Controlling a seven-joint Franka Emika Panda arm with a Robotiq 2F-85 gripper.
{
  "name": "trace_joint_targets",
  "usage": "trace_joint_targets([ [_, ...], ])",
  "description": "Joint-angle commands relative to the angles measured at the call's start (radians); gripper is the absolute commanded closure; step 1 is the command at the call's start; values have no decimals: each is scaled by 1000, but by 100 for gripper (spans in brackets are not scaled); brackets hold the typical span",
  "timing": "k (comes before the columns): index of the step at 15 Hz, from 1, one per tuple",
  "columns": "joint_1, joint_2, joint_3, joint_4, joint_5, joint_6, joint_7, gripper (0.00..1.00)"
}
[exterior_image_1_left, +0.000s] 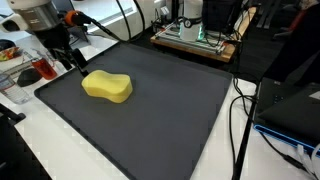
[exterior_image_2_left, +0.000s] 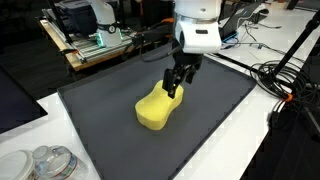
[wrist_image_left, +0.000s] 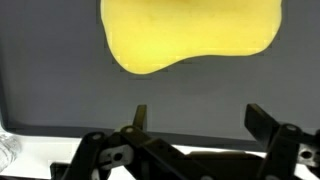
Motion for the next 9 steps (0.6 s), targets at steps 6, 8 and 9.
trace_joint_targets([
  [6,92,-104,-25,-147,-63,-25,306,0],
  [8,108,-116,-32,-157,-61,-12,402,0],
  [9,115,-121,-37,-162,-62,-10,446,0],
])
